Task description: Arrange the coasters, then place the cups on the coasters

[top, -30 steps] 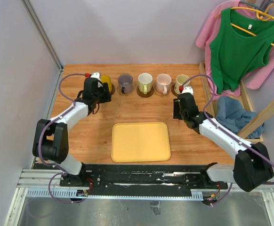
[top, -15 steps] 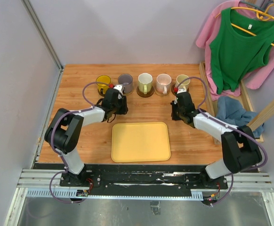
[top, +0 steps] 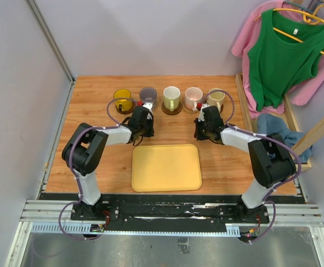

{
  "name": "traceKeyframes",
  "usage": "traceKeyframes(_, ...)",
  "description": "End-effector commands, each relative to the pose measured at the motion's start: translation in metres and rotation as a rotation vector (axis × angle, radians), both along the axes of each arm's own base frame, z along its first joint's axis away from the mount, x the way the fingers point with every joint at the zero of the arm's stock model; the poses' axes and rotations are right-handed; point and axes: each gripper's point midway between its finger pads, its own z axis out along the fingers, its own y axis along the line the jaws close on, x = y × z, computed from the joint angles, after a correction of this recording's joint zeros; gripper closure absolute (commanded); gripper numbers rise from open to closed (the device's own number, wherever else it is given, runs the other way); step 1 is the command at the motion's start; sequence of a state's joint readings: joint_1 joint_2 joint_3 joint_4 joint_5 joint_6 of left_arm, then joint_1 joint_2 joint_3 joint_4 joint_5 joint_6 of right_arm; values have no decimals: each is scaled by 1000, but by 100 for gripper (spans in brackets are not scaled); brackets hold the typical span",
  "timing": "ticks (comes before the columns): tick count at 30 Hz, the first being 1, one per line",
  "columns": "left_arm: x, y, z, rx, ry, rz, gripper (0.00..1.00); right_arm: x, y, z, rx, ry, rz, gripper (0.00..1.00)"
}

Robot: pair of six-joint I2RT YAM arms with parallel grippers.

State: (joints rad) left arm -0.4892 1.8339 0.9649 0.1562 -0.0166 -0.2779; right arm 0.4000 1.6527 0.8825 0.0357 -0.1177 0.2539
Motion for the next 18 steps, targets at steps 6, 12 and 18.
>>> traceKeyframes(6, -13, -14, -14, 15, 33, -58, 98, 8, 34, -8, 46, 11, 128, 99)
traceKeyframes(12, -23, -20, -17, 10, 52, -87, 98, -14, 41, -16, 37, 47, 151, 99)
traceKeyframes(18, -30, -22, -15, 15, 57, -101, 99, -29, 33, -16, 11, 61, 130, 98)
